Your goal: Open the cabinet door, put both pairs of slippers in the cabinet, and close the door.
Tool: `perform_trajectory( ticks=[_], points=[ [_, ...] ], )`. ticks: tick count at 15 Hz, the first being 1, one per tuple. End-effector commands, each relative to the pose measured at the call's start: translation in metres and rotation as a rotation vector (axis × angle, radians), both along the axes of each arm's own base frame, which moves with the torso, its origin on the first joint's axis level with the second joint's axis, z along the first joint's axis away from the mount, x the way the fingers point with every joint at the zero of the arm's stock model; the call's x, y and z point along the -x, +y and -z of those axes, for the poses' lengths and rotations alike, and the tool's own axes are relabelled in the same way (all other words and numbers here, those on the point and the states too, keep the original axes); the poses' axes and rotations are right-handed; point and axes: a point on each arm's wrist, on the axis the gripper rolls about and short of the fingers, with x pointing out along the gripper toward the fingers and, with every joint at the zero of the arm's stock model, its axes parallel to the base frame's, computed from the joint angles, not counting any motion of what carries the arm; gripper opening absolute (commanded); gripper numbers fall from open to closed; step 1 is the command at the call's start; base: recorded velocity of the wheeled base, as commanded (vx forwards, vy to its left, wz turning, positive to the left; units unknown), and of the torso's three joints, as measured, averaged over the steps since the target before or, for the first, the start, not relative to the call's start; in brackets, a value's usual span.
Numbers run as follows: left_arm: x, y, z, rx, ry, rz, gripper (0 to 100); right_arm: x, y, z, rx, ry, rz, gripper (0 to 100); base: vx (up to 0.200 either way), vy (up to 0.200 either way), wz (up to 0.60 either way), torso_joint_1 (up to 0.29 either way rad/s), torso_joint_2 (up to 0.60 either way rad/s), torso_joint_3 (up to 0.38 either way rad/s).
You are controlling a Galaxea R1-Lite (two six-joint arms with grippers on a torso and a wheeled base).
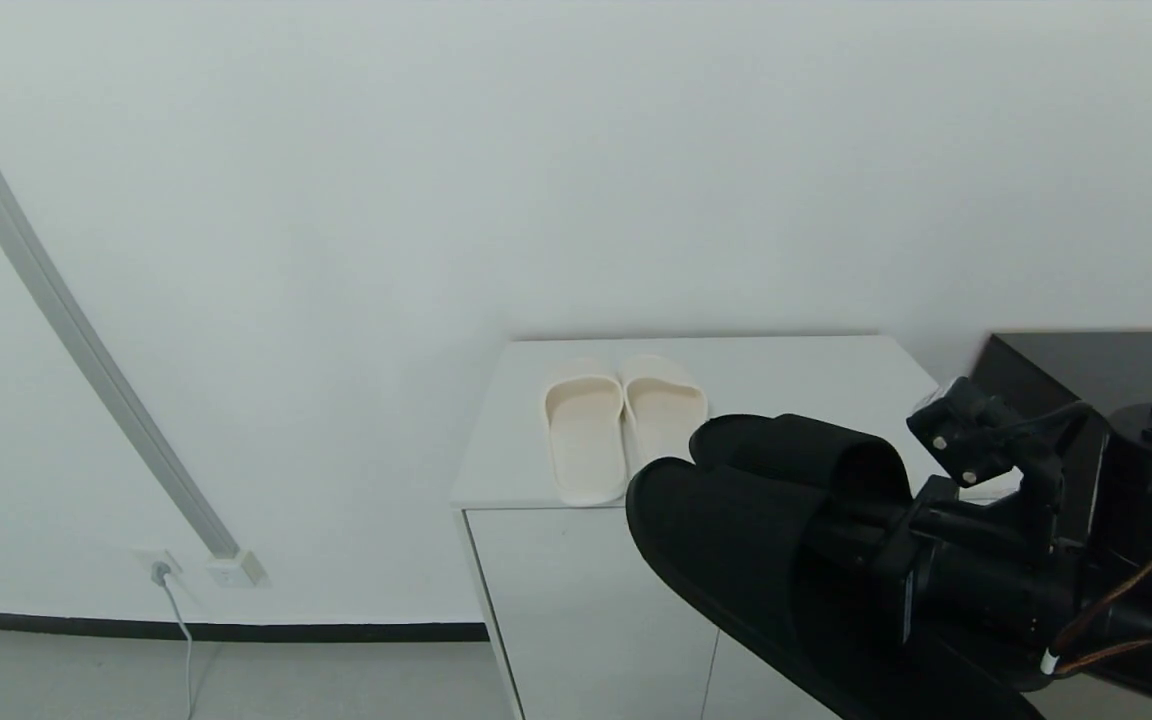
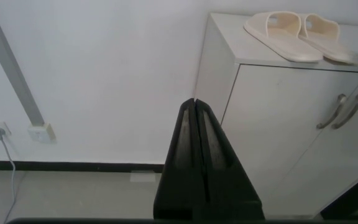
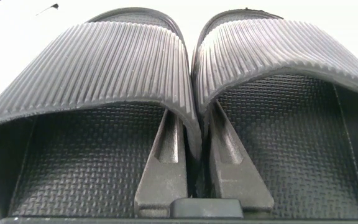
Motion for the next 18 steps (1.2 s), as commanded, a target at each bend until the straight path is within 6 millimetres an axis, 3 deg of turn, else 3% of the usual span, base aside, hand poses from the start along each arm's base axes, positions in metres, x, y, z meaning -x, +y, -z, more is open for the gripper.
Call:
perform_trajectory(
  ticks=[1,9,15,18],
  points=[
    [0.0,0.0,0.0,0.0,0.001,-0.001,0,0.002,0.001,0.001,0.001,0.001,-0.006,0,0.0,0.0,0.0,0.0,0.0,0.0],
    [0.0,0.0,0.0,0.002,0.001,-0.002,0,0.006,0.001,0.008,0.023,0.017,-0.023,0,0.0,0.0,0.0,0.0,0.0,0.0],
    [0.0,0.0,0.0,-0.001,0.001,-0.002,0,0.01,0.001,0.012,0.048,0.012,-0.042,0,0.0,-0.2,0.0,0.004,0.0,0.002],
    [0.0,0.0,0.0,0.0,0.001,-0.002,0,0.013,0.002,0.013,0.05,0.014,-0.053,0,0.0,0.0,0.0,0.0,0.0,0.0]
  ],
)
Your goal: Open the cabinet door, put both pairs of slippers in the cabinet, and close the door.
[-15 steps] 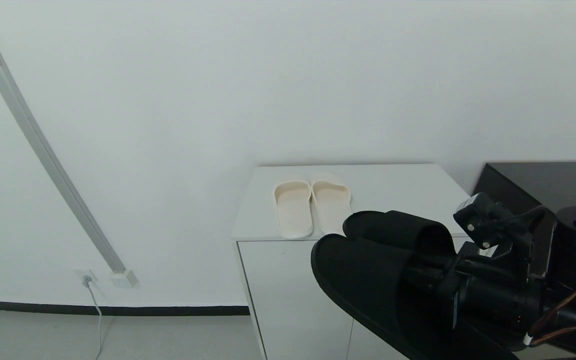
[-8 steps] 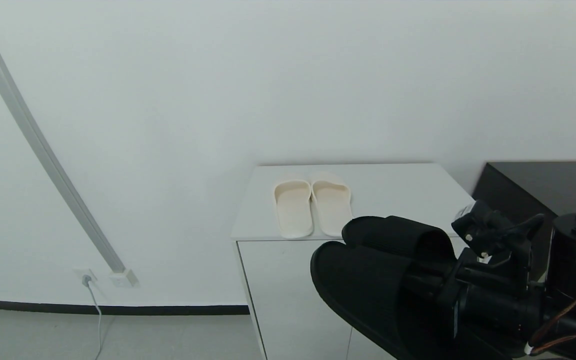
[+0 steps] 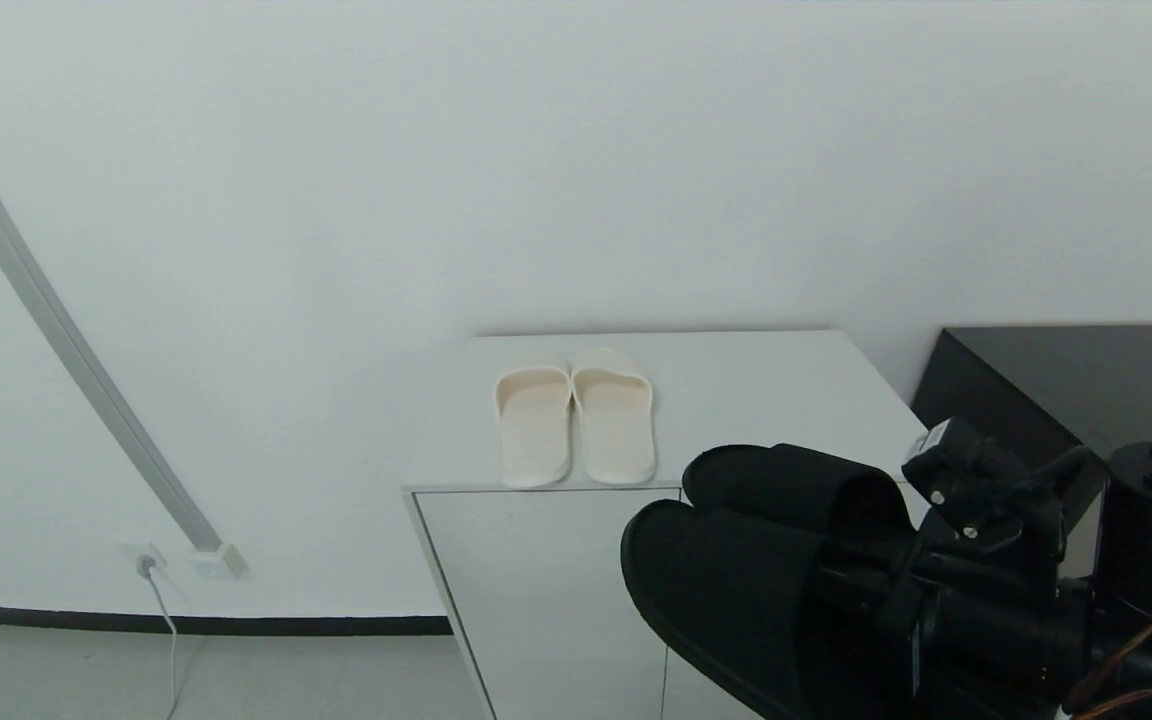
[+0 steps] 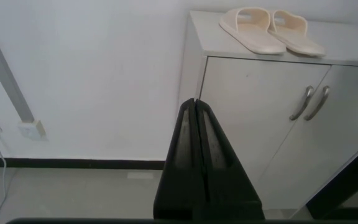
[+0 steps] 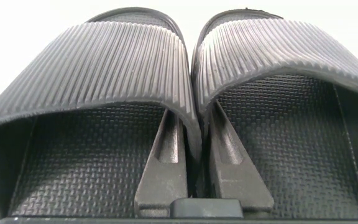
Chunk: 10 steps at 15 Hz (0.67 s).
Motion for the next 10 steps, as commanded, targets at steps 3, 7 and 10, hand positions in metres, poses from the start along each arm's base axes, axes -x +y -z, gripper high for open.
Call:
perform_trajectory(
  ticks=[3,7,10],
  points=[
    [-0.0001,0.0,0.0,0.001,0.002,0.0,0,0.0029,0.0011,0.003,0.007,0.006,-0.011,0,0.0,0.0,0.0,0.0,0.0,0.0],
    [-0.0001,0.0,0.0,0.0,0.002,-0.001,0,0.0041,0.0009,0.0042,0.01,0.01,-0.014,0,0.0,0.0,0.0,0.0,0.0,0.0],
    [-0.0001,0.0,0.0,0.0,0.002,0.0,0,0.0063,0.0016,0.0061,0.016,0.015,-0.022,0,0.0,0.0,0.0,0.0,0.0,0.0]
  ],
)
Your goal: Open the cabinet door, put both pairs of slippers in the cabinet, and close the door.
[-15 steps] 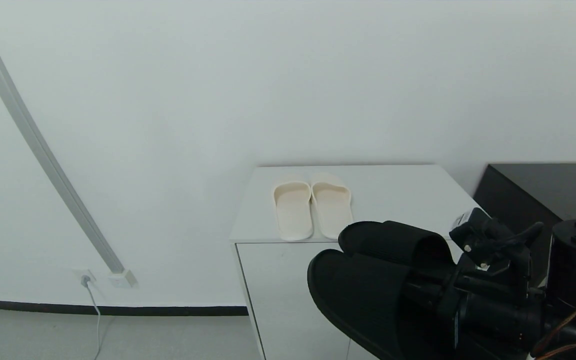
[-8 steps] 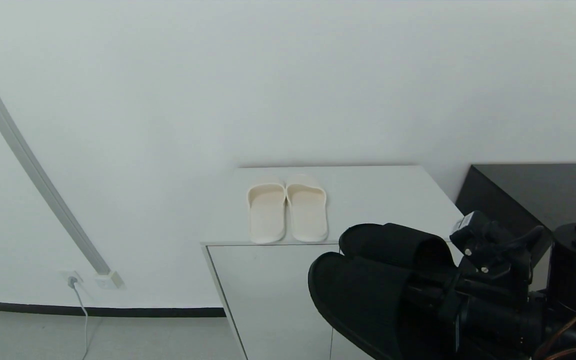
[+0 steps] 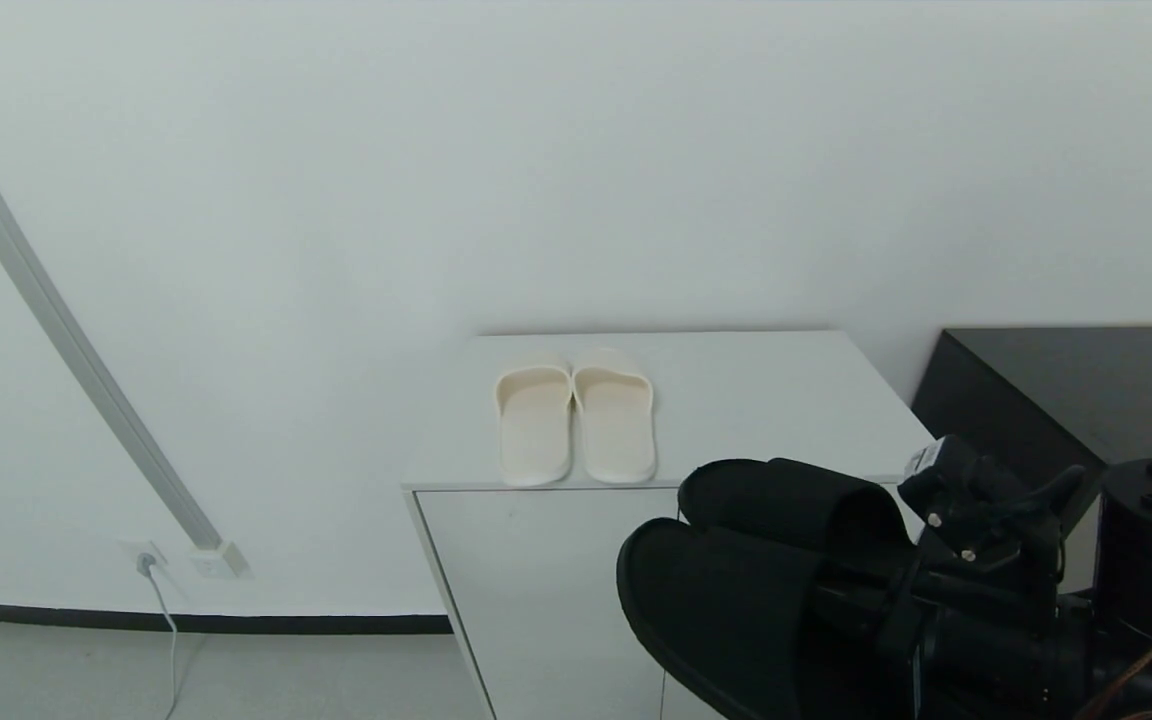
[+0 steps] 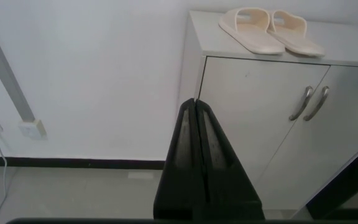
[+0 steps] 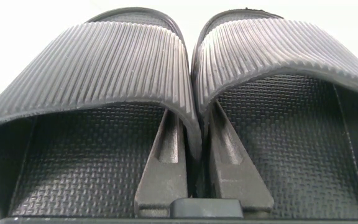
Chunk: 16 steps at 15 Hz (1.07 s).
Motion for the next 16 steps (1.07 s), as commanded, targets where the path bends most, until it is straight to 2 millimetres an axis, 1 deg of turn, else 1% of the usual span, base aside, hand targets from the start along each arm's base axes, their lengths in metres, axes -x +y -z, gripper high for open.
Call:
perform_trajectory(
  ticks=[1,3,5,16],
  points=[
    [-0.0001,0.0,0.0,0.0,0.001,0.0,0,0.0005,0.0003,0.0012,0.004,0.003,-0.002,0,0.0,0.0,0.0,0.0,0.0,0.0],
    [-0.0001,0.0,0.0,0.0,0.001,0.002,0,0.0012,0.0001,0.0023,0.007,0.006,-0.004,0,0.0,0.0,0.0,-0.053,0.12,0.065],
    [-0.0001,0.0,0.0,0.0,0.001,0.0,0,0.0026,0.0006,0.0035,0.01,0.01,-0.01,0,0.0,0.0,0.0,-0.149,0.36,0.195],
    [-0.0001,0.0,0.0,0.0,0.001,0.0,0,0.0087,0.0015,0.008,0.022,0.021,-0.032,0,0.0,0.0,0.0,-0.219,0.53,0.31]
  ],
)
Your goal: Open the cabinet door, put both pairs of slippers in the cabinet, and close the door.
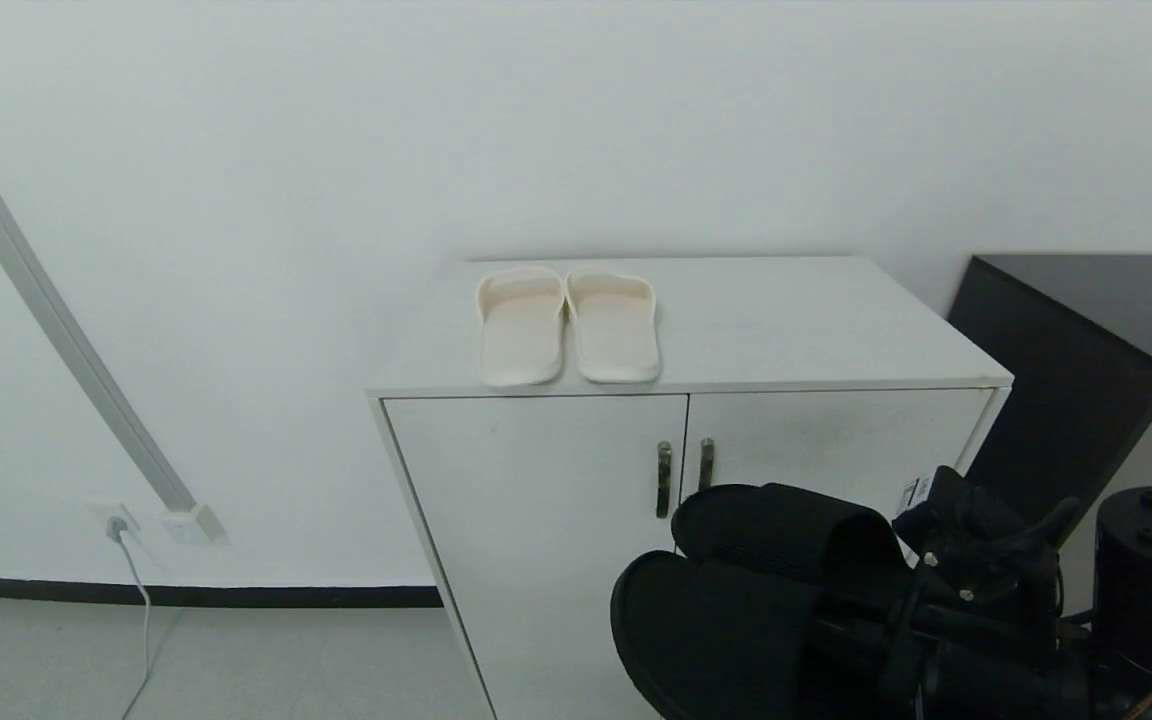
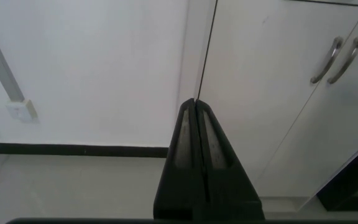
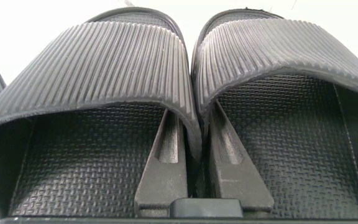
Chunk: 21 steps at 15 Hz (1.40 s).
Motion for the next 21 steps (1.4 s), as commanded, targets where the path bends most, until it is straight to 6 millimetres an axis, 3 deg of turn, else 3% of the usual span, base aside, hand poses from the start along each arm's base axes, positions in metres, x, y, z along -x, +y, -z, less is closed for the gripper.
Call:
perform_trajectory(
  ticks=[1,18,19,21],
  points=[
    [-0.0001,0.0,0.0,0.0,0.001,-0.001,0,0.0003,0.0,0.0003,0.001,0.0,-0.001,0,0.0,0.0,0.0,-0.188,0.51,0.315],
    [-0.0001,0.0,0.0,0.0,0.001,0.001,0,0.004,-0.0029,0.0064,0.018,0.018,-0.006,0,0.0,0.0,0.0,-0.12,0.46,0.345],
    [-0.0001,0.0,0.0,0.0,0.001,0.001,100,0.004,-0.0029,0.0064,0.018,0.018,-0.006,0,0.0,0.0,0.0,-0.017,0.42,0.413],
    [-0.0001,0.0,0.0,0.0,0.001,0.001,100,0.004,-0.0029,0.0062,0.017,0.017,-0.006,0,0.0,0.0,0.0,0.0,0.19,0.185]
  ],
)
